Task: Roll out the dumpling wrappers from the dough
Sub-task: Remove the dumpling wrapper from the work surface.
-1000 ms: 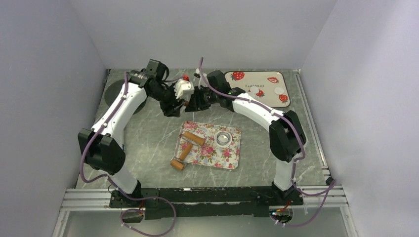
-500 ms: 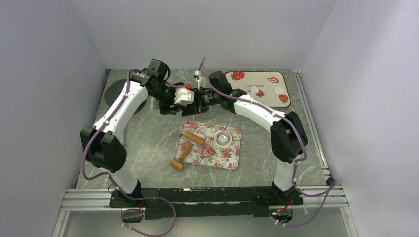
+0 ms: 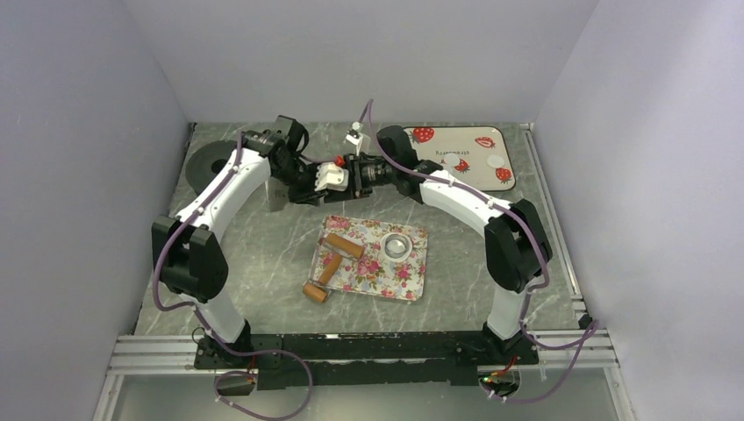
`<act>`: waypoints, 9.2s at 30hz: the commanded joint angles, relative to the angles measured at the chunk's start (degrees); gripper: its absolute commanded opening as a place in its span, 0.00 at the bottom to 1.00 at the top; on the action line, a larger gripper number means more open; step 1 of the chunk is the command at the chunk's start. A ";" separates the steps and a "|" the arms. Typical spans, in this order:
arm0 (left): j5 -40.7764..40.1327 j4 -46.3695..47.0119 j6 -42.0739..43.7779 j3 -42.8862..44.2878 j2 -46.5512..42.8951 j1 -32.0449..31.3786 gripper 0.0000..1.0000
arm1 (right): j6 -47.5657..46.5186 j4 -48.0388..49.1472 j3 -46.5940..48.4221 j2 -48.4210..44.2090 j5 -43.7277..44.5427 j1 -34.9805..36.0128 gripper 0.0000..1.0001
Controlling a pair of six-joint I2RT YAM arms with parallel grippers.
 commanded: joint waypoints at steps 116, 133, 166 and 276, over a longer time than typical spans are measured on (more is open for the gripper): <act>-13.14 23.12 -42.94 9.61 26.51 -28.15 0.44 | 3.83 -1.39 -43.17 -50.99 65.93 -10.34 0.00; -9.68 23.28 -43.34 7.32 24.78 -28.32 0.34 | -4.31 -13.45 -36.95 -50.12 60.82 -10.39 0.00; -6.90 20.10 -41.74 7.86 21.03 -28.32 0.51 | -8.67 -15.09 -31.65 -42.27 61.37 -8.48 0.00; -4.82 15.62 -39.97 13.46 20.85 -33.88 0.56 | -6.92 -0.74 -27.35 -36.14 61.23 -2.56 0.00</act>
